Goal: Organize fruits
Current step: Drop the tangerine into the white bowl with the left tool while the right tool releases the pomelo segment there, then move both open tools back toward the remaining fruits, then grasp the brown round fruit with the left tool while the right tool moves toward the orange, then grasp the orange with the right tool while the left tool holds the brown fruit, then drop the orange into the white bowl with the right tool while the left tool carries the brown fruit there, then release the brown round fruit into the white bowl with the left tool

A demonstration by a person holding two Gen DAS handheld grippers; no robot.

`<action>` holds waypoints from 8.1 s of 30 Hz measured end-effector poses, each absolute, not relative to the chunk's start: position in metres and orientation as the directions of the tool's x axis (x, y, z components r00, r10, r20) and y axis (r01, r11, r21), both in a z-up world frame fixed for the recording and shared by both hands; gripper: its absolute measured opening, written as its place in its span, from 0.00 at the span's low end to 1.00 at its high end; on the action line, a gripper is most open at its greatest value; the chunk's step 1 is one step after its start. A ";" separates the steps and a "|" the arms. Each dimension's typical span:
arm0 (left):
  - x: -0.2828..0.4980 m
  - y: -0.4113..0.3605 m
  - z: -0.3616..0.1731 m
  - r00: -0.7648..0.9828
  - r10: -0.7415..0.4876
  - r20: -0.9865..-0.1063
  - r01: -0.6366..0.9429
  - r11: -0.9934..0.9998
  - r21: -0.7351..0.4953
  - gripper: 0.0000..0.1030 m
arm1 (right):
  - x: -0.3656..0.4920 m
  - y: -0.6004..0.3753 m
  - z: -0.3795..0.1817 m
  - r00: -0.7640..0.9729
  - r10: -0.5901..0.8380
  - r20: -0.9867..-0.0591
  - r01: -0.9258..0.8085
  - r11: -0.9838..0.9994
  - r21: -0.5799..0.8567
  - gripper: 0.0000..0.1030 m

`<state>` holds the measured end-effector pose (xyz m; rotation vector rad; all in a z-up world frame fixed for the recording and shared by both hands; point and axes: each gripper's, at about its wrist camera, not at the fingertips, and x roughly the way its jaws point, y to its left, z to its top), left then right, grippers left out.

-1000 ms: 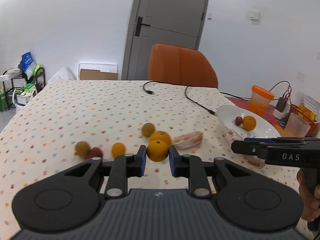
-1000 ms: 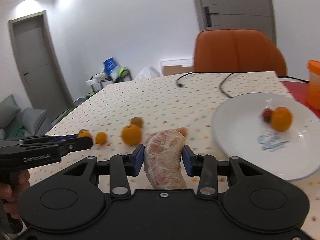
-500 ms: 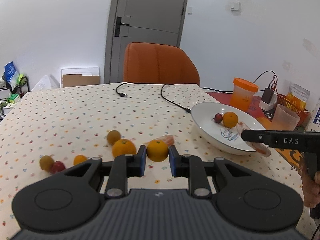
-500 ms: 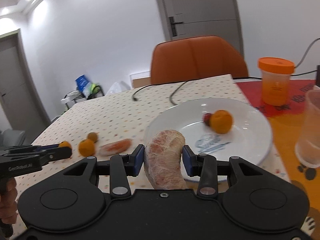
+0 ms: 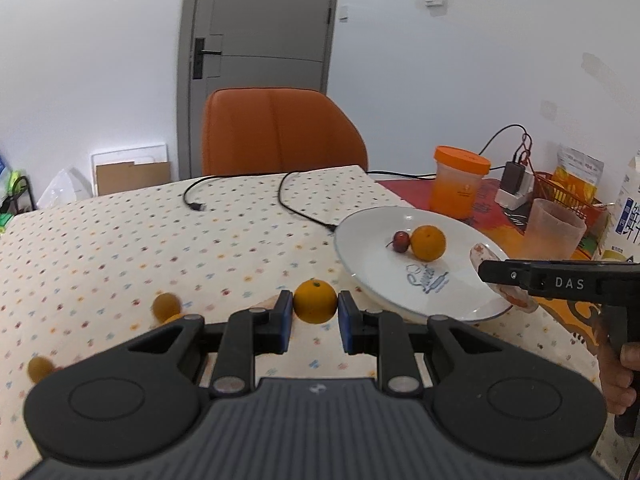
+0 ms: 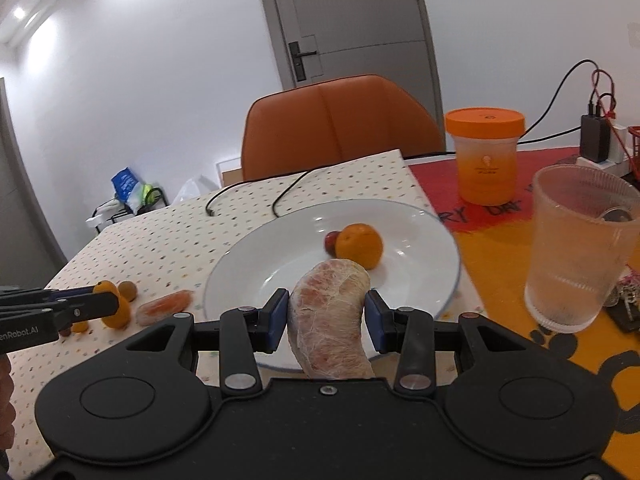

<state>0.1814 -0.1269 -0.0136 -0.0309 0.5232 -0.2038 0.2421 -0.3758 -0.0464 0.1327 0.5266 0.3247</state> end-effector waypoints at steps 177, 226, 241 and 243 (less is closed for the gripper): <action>0.129 0.015 -0.030 0.866 0.062 -0.496 -0.180 0.964 -0.194 0.23 | 0.236 -0.196 -0.045 0.627 0.583 -0.517 -0.596 0.786 0.163 0.34; 0.159 -0.083 -0.016 0.872 -0.114 -0.476 0.051 0.988 -0.143 0.23 | 0.224 -0.330 -0.043 0.812 0.377 -0.446 -0.335 0.926 0.173 0.44; 0.184 -0.143 -0.007 0.855 -0.217 -0.471 0.194 0.976 -0.099 0.23 | 0.214 -0.371 -0.045 0.837 0.325 -0.440 -0.261 0.944 0.200 0.44; 0.187 -0.151 -0.007 0.851 -0.231 -0.471 0.212 0.973 -0.094 0.23 | 0.213 -0.377 -0.045 0.839 0.318 -0.440 -0.251 0.946 0.205 0.46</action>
